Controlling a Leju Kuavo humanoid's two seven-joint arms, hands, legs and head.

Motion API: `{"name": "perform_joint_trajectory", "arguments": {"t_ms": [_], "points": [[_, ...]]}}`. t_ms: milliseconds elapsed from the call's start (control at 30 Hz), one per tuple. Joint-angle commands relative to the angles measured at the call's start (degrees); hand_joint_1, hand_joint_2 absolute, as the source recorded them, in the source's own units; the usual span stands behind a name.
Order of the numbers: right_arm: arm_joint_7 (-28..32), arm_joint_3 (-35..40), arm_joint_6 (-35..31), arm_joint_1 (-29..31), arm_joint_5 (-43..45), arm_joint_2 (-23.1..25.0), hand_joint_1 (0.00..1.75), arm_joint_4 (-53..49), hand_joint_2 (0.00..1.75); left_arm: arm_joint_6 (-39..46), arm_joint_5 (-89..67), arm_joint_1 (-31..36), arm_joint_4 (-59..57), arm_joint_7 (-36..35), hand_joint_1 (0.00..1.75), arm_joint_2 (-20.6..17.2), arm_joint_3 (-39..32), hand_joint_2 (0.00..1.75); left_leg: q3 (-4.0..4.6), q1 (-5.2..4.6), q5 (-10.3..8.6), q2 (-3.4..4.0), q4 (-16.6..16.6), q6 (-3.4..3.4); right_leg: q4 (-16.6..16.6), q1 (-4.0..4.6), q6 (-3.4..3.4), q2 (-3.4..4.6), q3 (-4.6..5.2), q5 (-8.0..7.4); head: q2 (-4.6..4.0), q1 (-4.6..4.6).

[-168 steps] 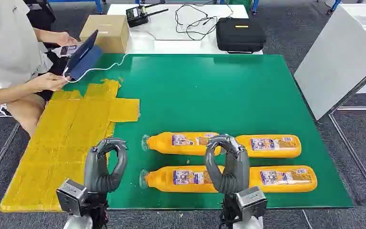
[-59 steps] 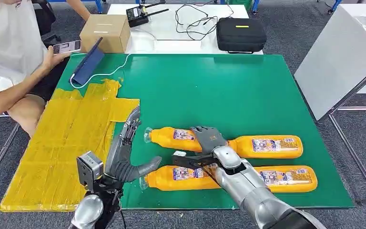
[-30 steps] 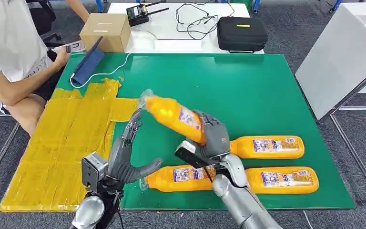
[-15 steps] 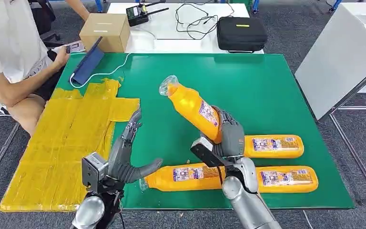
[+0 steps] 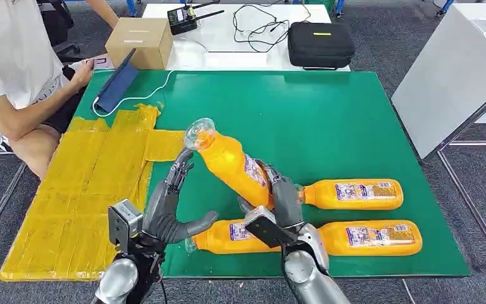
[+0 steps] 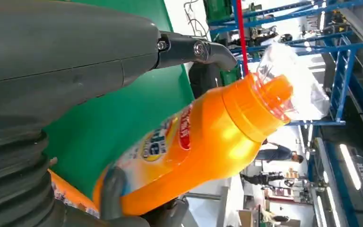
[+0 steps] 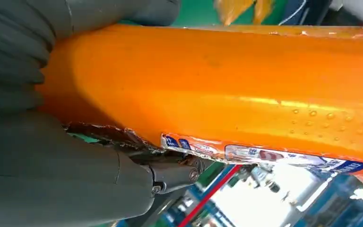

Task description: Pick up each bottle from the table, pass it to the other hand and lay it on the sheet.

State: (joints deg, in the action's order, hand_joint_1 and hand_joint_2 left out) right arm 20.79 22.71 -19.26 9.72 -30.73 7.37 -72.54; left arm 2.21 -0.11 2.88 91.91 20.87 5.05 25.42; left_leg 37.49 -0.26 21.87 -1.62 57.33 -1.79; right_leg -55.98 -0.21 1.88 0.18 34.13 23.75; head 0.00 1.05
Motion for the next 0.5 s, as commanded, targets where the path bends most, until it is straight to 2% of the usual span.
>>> {"name": "perform_joint_trajectory", "arguments": {"t_ms": [33, 500], "points": [[0.74, 8.78, 1.41, 0.81, -0.56, -1.00, 1.75, -0.24, 1.75, -1.50, 3.31, 3.66, -2.08, -1.07, 0.00, -2.02, 2.41, 1.75, -0.20, 0.03, 0.10, 0.15, 0.03, 0.08, 0.02, 0.04, -0.01, 0.03, -0.22, 0.07, 0.00, 0.00], [0.27, 15.36, 0.51, 3.06, -1.93, -0.64, 1.75, 5.62, 1.75, -6.41, 12.61, 6.30, -2.54, -2.84, 0.00, -2.27, 4.13, 1.75, -0.22, 0.03, 0.08, 0.13, 0.00, 0.08, 0.04, 0.04, -0.01, 0.03, -0.25, 0.05, 0.00, 0.00]]}}
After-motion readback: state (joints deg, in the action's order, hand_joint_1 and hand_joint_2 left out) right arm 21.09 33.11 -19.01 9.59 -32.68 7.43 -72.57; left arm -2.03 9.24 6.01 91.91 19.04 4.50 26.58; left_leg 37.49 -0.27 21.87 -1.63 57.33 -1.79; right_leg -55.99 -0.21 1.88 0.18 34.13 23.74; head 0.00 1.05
